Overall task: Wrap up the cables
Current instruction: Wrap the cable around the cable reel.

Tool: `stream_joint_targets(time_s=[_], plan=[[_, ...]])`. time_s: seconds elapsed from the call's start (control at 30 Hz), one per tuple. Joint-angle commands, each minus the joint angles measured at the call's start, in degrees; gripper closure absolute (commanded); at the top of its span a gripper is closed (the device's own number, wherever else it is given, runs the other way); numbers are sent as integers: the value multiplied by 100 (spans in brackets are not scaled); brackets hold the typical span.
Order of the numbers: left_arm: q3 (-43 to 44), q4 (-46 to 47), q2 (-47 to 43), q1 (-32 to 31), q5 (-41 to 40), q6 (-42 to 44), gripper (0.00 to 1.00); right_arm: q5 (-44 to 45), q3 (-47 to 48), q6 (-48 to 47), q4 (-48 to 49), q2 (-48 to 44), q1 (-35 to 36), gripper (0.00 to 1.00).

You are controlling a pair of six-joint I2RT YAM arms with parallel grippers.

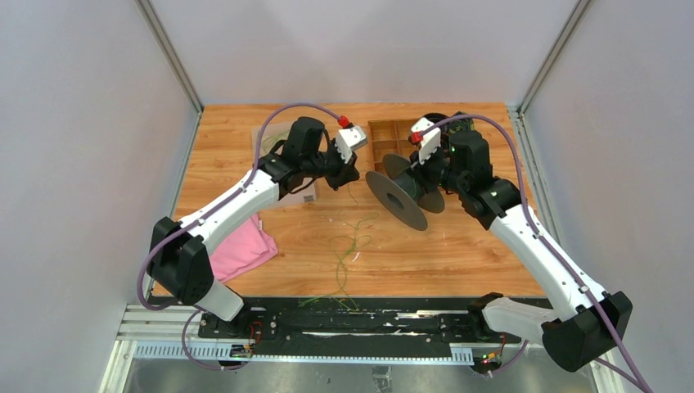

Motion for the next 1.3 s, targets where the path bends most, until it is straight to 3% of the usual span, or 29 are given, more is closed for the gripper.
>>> stream_joint_targets(time_s=[0.0, 0.33, 0.63, 0.83, 1.03, 1.13, 1.27], plan=[[-122, 326, -195, 102, -107, 100, 90, -90, 344, 134, 79, -165, -147, 100], [-508, 1018, -29, 161, -16, -226, 82, -137, 802, 367, -107, -13, -195, 99], [-677, 1629, 343, 166, 1006, -954, 58, 102, 1277, 572, -324, 184, -202, 99], [-1329, 2227, 129, 191, 830, -1132, 48, 433, 1710, 652, -588, 278, -219, 99], [-1743, 2309, 116, 192, 38, -1696, 33, 656, 1956, 652, -723, 275, -218, 99], [-1816, 2436, 301, 194, 53, -2194, 25, 671, 1971, 652, -725, 275, -219, 99], [-1758, 2519, 639, 192, 276, -2709, 22, 678, 1906, 652, -726, 275, -219, 99]])
